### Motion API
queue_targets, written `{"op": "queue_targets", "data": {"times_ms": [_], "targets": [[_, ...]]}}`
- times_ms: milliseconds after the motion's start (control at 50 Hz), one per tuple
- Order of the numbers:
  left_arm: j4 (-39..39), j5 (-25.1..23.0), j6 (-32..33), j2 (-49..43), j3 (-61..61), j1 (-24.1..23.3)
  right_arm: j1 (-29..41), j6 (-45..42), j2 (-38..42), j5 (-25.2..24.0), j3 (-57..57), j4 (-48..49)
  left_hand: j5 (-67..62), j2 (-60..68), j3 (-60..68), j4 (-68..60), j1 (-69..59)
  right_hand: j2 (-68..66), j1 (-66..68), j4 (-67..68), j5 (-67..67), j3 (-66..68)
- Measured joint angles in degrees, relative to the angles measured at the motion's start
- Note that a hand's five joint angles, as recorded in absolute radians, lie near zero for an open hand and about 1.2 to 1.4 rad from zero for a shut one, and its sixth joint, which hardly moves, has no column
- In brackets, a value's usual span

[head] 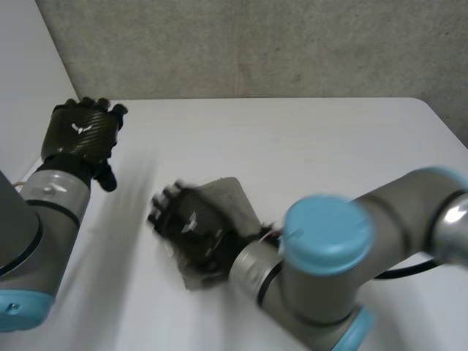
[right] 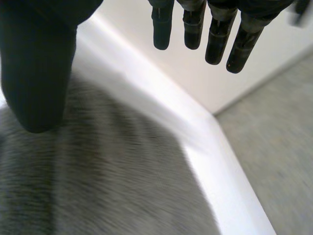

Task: Fold the towel.

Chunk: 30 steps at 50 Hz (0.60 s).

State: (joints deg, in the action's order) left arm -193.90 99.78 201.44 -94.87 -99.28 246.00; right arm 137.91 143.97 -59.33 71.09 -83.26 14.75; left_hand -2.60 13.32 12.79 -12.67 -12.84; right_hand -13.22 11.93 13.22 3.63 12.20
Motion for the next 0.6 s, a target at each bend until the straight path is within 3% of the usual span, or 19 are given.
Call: {"op": "queue_targets", "data": {"times_ms": [20, 40, 180, 280, 420, 480, 600], "targets": [[0.0, 0.0, 0.0, 0.0, 0.0, 0.0, 0.0, 0.0, 0.0, 0.0, 0.0, 0.0, 0.0, 0.0, 0.0, 0.0, 0.0, 0.0, 0.0, 0.0, 0.0, 0.0], [0.1, -0.1, -1.4, -0.9, 1.7, -1.2, -2.5, 6.7, -2.9, 0.1, -0.5, -0.9, 0.0, 0.0, 0.0, 0.0, 0.0, 0.0, 0.0, 0.0, -0.1, -0.1], [3.0, 0.0, -8.2, -5.1, 7.4, -5.7, -12.4, 30.1, -8.6, -1.0, 0.2, -7.1, 0.0, 0.0, 0.0, 0.0, 0.0, 0.0, 0.0, 0.0, -0.2, -0.1], [7.3, 0.2, -14.9, -9.1, 10.3, -8.2, -17.8, 40.2, -7.6, -4.0, 3.5, -13.5, -0.2, 0.0, 0.1, -0.2, -0.2, 0.0, 0.0, 0.0, -0.2, -0.1], [13.5, 1.4, -24.1, -15.3, 12.3, -10.5, -20.0, 43.1, -0.3, -8.2, 10.8, -21.0, -0.5, 0.0, 0.1, -0.3, -0.2, 0.0, 0.0, 0.0, -0.2, -0.1], [15.9, 3.6, -28.2, -19.1, 12.2, -11.0, -19.9, 41.3, 6.0, -9.4, 16.3, -25.1, -0.1, 0.0, 0.0, -0.1, 0.0, 0.0, 0.0, 0.0, -0.2, -0.1], [16.5, 6.1, -30.4, -22.9, 11.5, -11.5, -19.1, 34.7, 13.1, -8.6, 22.0, -28.2, 0.2, 0.0, -0.3, 0.4, 0.3, 0.0, 0.0, 0.0, -0.2, -0.1]]}}
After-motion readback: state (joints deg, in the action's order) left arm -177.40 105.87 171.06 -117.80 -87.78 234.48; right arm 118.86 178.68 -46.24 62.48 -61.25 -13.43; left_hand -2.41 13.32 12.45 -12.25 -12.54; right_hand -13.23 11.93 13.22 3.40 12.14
